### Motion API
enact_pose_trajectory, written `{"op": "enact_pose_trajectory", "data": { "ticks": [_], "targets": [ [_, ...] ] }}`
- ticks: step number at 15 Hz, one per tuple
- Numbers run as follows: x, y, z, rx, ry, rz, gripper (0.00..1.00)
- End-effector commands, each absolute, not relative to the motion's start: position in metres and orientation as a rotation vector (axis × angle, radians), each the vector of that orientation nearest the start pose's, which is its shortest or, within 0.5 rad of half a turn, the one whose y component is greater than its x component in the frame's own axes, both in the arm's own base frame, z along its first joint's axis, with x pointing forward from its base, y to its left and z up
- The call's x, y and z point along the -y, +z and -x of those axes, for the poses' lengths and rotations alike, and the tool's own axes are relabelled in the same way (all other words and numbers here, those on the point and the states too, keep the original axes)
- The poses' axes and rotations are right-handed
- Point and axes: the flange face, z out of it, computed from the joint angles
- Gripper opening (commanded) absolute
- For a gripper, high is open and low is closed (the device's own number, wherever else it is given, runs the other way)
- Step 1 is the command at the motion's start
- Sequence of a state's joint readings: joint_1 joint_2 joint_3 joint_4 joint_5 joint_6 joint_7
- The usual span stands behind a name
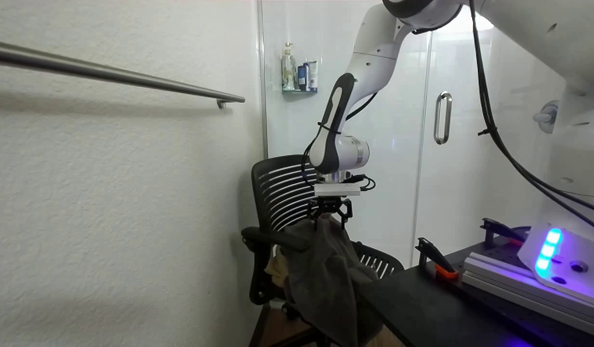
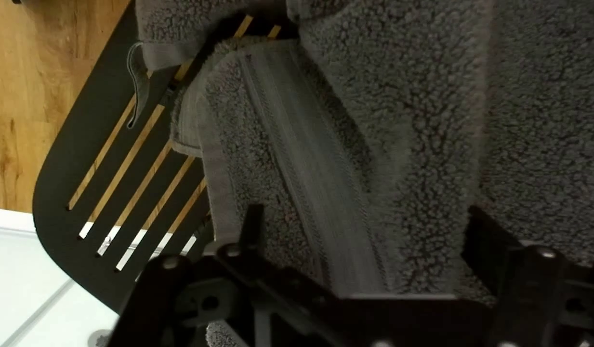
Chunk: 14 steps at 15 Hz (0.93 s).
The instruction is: Put the first towel on top of the backrest of the chair
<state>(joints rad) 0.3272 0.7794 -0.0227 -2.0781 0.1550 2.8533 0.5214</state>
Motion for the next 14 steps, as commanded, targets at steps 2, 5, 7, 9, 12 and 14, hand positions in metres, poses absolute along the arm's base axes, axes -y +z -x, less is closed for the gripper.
{"op": "enact_pose_trajectory", "data": {
  "ticks": [2,5,7,9,12,14],
  "targets": [
    [-0.158,0.027,-0.542,-0.575,0.058,3.077,0.75],
    [-0.157,0.018,-0.545,-0.583,0.061,3.072,0.6],
    [-0.156,0.013,-0.546,-0.594,0.066,3.072,0.46],
    [-0.154,0.011,-0.548,-0.608,0.069,3.063,0.31],
    [-0.152,0.013,-0.552,-0.635,0.071,3.052,0.1],
    [-0.151,0.013,-0.553,-0.656,0.079,3.045,0.01]
  ]
}}
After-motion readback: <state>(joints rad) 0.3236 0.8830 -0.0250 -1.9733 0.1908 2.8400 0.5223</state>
